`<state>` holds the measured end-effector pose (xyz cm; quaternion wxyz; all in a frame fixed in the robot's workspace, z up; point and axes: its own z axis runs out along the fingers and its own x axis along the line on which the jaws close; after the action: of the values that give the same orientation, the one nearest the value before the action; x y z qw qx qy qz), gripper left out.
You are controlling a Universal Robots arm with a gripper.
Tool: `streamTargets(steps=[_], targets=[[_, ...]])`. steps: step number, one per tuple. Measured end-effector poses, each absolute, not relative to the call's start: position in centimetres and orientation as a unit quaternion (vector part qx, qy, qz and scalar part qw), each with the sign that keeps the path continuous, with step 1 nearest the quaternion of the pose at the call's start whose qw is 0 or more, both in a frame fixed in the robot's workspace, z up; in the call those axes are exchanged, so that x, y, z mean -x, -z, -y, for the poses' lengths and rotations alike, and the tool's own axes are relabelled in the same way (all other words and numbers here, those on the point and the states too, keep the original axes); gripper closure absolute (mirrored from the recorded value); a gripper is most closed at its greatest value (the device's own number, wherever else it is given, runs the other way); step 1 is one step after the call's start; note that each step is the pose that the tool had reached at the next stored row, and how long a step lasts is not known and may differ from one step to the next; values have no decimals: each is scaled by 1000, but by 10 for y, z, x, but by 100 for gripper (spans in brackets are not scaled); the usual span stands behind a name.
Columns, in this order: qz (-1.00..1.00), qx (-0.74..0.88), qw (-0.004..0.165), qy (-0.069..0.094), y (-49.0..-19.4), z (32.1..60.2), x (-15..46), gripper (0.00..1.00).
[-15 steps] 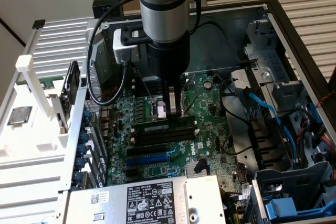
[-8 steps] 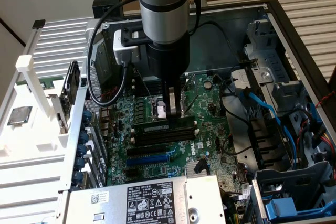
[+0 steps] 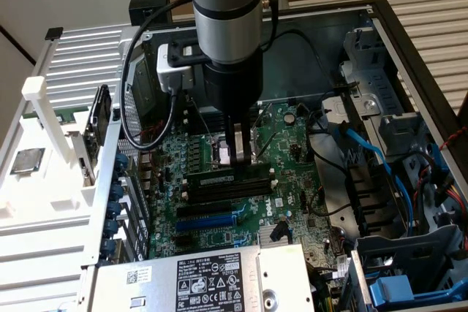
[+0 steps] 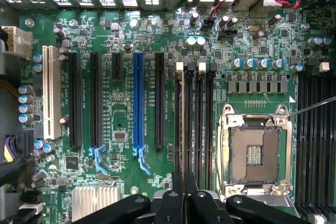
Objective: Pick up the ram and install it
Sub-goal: 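Insert the ram into the slot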
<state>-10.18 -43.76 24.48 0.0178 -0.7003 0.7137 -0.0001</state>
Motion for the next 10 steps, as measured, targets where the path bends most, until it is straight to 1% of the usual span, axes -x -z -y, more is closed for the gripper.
streamTargets(steps=[10], targets=[[-714,700,18,0,-242,438,102,88]])
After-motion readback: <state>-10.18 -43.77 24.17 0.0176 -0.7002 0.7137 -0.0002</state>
